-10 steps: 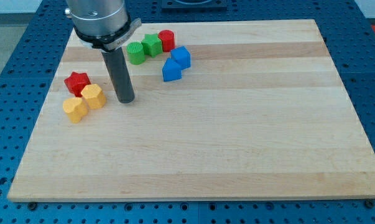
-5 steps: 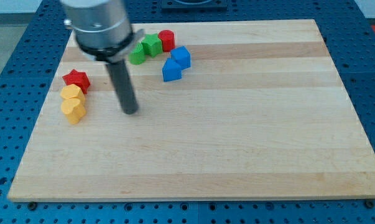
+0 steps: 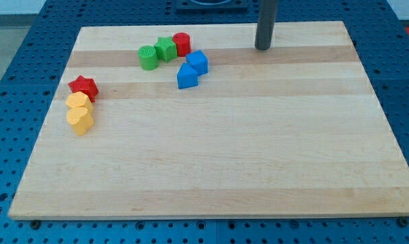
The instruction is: Place blue cube to the right of yellow hexagon
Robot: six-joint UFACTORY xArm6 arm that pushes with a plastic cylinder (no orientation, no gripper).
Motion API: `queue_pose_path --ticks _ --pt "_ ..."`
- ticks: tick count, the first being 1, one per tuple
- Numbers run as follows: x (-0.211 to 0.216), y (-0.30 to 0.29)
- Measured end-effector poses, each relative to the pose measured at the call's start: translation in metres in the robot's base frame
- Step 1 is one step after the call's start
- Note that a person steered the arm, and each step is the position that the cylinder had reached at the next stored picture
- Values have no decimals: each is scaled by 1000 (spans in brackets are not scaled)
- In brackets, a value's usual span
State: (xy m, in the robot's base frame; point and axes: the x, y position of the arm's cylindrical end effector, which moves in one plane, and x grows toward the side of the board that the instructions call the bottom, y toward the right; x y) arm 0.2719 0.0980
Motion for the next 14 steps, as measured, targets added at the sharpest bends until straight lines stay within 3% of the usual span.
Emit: queue_pose_path --ticks 2,4,5,7,9,10,14 --pt "50 -75" --pt "6 -72" --pt "14 -112" --pt "101 -184" --pt "103 -136" --pt "142 -129" --pt "115 -247"
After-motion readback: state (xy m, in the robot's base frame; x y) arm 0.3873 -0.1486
